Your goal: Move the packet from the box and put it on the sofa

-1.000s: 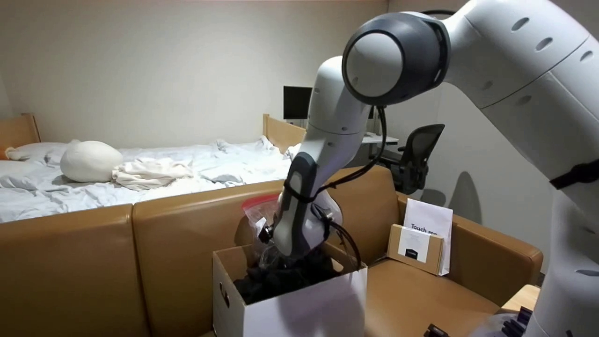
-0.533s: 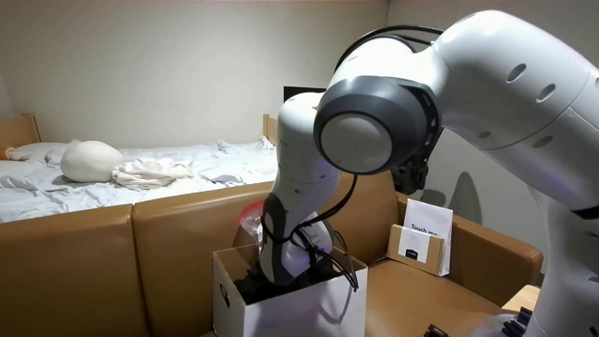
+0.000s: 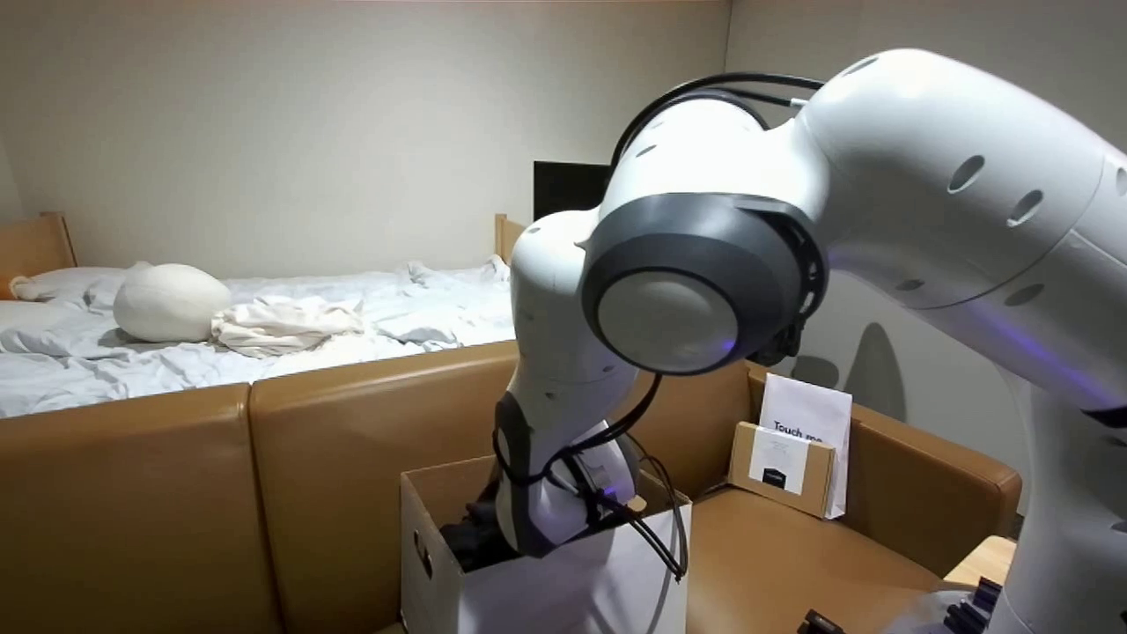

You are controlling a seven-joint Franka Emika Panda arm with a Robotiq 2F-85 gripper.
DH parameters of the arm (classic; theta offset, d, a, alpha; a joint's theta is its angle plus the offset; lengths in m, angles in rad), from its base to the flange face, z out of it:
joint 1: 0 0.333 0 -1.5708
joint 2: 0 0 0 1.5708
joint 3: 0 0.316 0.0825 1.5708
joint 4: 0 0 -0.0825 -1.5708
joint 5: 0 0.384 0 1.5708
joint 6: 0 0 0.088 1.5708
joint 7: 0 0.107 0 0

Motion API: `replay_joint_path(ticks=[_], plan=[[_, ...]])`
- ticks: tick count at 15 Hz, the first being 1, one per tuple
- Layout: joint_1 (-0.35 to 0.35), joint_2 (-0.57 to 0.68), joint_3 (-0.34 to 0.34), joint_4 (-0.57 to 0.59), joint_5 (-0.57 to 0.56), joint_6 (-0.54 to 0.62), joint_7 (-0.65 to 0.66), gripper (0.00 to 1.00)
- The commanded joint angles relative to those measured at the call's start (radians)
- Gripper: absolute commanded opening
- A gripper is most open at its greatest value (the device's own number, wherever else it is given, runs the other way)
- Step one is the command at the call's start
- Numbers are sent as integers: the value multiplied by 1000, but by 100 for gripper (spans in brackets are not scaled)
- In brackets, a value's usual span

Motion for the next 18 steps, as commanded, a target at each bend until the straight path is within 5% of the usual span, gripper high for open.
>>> replay_joint_path(ticks=[1,5,11,12,13,18], plan=[[49,-2,-32,-8,57,-24,21,1],[9,-106,-2,-12,46,-123,7,1],[69,-218,-143,-33,18,-400,9,1],[2,-263,-159,-25,1,-433,-43,1],[-40,-308,-153,-40,-145,-437,57,1],[-160,-421,-192,-5,-463,-566,181,1]])
